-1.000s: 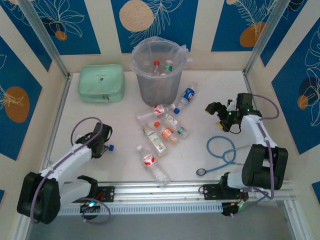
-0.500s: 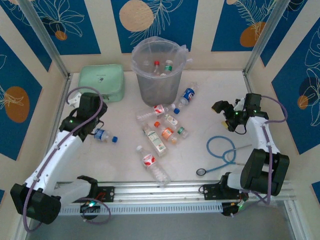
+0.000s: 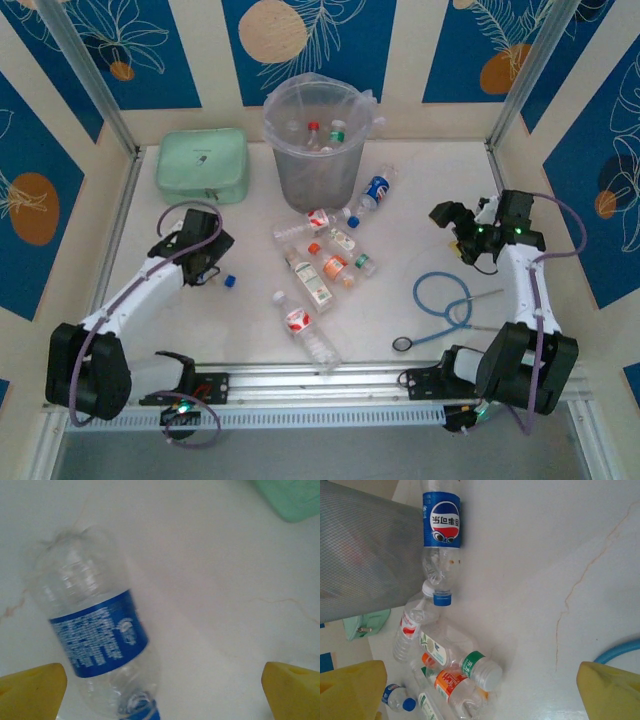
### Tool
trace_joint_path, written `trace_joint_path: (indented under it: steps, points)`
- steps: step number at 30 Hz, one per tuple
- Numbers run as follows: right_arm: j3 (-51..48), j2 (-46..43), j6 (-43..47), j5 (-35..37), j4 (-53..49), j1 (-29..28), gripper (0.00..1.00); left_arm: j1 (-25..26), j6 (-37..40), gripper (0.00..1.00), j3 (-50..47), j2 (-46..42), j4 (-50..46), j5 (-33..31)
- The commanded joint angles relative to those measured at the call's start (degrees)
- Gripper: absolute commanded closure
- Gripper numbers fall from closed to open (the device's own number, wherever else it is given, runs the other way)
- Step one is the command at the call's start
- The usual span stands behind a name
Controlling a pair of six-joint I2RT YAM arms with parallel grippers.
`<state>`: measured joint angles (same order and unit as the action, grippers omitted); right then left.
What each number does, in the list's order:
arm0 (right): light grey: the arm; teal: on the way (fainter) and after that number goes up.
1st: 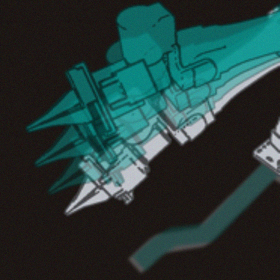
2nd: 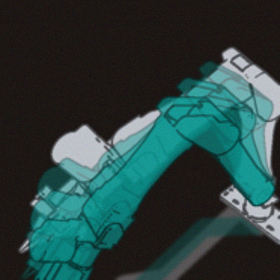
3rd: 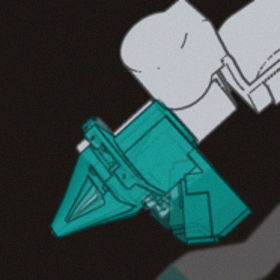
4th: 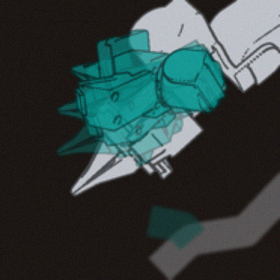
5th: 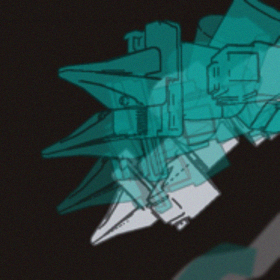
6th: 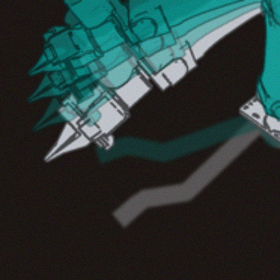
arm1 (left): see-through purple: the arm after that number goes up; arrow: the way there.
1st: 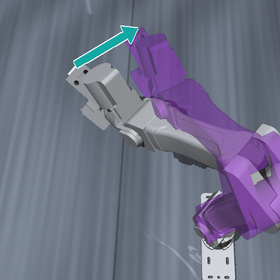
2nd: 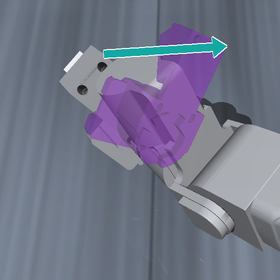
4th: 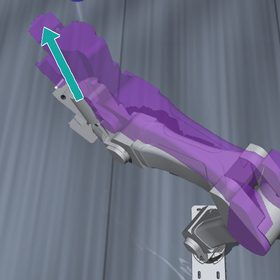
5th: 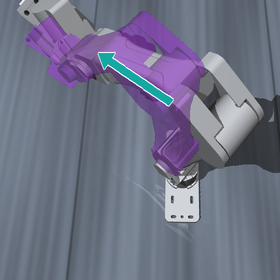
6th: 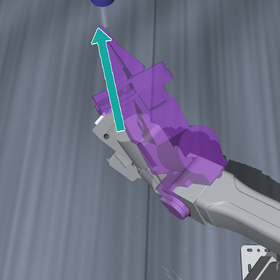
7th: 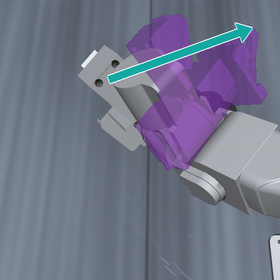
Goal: Put the plastic bottles in the bin
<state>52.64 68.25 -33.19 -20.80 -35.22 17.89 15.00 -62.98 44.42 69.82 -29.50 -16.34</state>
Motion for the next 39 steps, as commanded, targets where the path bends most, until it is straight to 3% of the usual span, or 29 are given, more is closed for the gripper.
trace_joint_path:
  steps: [1,9,15,22,27,32,39]
  points:
    - [-0.1,-1.3,1.9,-2.5,-4.0,0.7,0.02,-1.0,-4.9,0.00,-1.3,1.3,1.4,-1.8]
    - [-0.4,-4.2,2.6,-1.1,-5.6,0.8,0.02,-3.5,-6.7,0.01,-6.9,8.9,12.9,1.1]
    - [-2.4,-5.6,2.5,-1.1,-5.8,0.9,0.02,-3.7,-9.9,0.24,-7.1,11.2,15.6,1.3]
    - [-2.8,-5.3,1.7,-2.0,-5.0,0.8,0.02,-3.7,-7.5,0.45,-5.1,5.4,10.7,-3.5]
    - [-1.8,-5.3,1.2,-2.4,-5.2,0.3,0.03,-3.7,-0.5,0.49,5.6,1.6,6.1,-5.9]
    - [-2.7,-6.4,0.6,-1.8,-5.2,-0.2,0.03,-3.4,10.1,0.48,20.7,1.8,7.5,-2.9]
    - [-2.8,-7.9,0.8,-1.2,-6.4,-0.1,0.02,-1.6,23.0,0.76,38.9,9.3,18.9,6.7]
